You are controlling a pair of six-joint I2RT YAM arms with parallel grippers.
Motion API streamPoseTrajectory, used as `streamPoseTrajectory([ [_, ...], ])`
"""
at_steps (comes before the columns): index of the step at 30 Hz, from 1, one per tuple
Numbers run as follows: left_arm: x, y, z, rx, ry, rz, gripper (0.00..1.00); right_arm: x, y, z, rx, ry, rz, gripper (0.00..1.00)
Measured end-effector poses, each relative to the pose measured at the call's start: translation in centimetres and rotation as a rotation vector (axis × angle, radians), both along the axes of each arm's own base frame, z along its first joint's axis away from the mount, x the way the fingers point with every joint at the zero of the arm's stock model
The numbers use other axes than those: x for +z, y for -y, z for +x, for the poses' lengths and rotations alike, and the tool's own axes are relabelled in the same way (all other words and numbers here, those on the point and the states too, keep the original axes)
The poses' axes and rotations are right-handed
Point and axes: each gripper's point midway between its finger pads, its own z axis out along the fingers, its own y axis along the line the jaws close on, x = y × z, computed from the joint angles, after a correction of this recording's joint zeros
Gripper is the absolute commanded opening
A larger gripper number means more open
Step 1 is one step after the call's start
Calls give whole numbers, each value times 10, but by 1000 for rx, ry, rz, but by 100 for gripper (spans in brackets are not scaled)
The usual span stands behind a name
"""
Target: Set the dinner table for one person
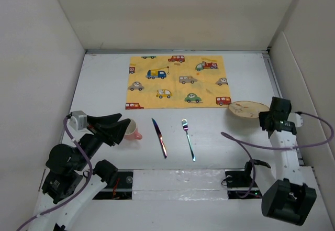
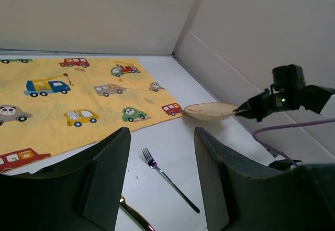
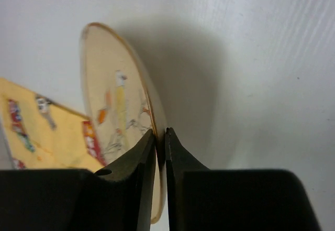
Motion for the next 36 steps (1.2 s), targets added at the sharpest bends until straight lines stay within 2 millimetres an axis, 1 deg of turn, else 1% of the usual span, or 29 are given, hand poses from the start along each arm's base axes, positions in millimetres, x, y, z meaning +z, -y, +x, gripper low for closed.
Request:
streamPoseTrajectory([
  [2,-1,1,2,0,-7,5,48,39,5,7,16,63,-58,0],
  [5,-5,3,6,3,-24,17,48,84,9,10,60,126,-151,0],
  [7,-8,6,11,8,-43,30,46,115,9,18,99,199,-193,0],
  [9,-12,8,17,15,-63,43,45,131,-2,35,185,253,-208,0],
  [11,-16,11,23,21,-84,56,45,141,-26,57,313,309,-206,0],
  [13,-22,14,30,28,-111,72,44,137,-61,82,467,340,-179,0],
  [15,-26,16,36,35,-138,86,44,130,-102,103,628,367,-138,0],
  [18,-29,18,46,54,-171,103,44,113,-165,131,855,411,-65,0],
  [19,-29,16,50,80,-177,104,44,104,-183,140,920,416,-42,0],
  [21,-32,17,60,108,-207,122,43,91,-215,158,1029,423,-6,0],
  [23,-34,14,74,162,-241,141,41,80,-240,178,1116,439,14,0],
  [26,-41,10,96,252,-296,183,41,65,-263,210,1187,491,44,0],
  [29,-51,4,110,323,-328,217,40,53,-277,243,1217,553,76,0],
  [30,-56,2,113,344,-335,228,40,49,-281,251,1222,568,87,0],
  [32,-60,-4,116,378,-336,239,40,43,-287,266,1230,600,109,0],
  [36,-64,-17,115,434,-321,235,40,32,-297,285,1242,631,160,0],
])
